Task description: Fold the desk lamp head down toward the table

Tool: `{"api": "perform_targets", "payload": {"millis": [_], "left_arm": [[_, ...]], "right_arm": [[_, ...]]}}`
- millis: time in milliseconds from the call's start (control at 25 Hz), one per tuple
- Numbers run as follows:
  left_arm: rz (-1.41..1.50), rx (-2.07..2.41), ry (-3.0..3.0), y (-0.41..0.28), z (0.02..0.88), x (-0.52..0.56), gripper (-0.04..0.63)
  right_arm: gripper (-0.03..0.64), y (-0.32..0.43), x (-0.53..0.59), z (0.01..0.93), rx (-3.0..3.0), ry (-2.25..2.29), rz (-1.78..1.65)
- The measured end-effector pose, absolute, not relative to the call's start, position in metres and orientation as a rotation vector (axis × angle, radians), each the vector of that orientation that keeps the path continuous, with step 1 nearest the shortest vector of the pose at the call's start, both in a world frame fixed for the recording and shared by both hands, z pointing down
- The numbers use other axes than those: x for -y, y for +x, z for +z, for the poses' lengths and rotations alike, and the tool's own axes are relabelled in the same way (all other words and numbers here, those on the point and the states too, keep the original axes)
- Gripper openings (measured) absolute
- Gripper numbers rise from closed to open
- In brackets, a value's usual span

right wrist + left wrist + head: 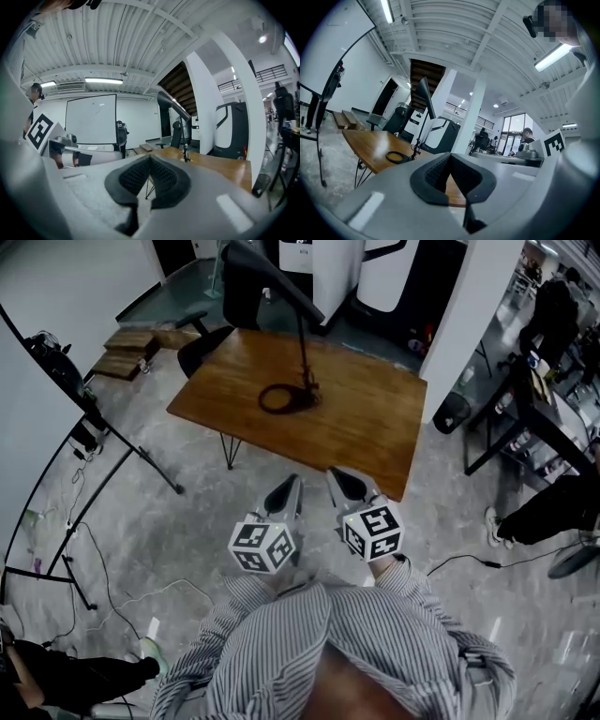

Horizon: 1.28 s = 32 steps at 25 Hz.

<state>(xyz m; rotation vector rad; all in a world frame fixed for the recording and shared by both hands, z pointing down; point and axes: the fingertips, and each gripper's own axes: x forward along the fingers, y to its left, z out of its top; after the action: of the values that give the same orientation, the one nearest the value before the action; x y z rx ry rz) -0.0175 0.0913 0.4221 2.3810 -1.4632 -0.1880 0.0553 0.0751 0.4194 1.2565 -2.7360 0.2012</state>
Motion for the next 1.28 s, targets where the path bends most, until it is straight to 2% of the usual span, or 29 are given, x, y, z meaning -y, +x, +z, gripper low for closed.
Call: {"api": "perform_targets", "payload": {"millis": [640,1280], "left_arm": [[-0.201,1.428,2.362,0.015,0.448,-0.007,0.003],[-0.100,1.255,2.478,-0.024,0.454,0.184,0.005]], "right_arm": [[0.002,0.079,0.001,0.435,2.810,1.214,0.164],[0.002,0.019,0.188,0.448,2.765,1.246,0.237]]}}
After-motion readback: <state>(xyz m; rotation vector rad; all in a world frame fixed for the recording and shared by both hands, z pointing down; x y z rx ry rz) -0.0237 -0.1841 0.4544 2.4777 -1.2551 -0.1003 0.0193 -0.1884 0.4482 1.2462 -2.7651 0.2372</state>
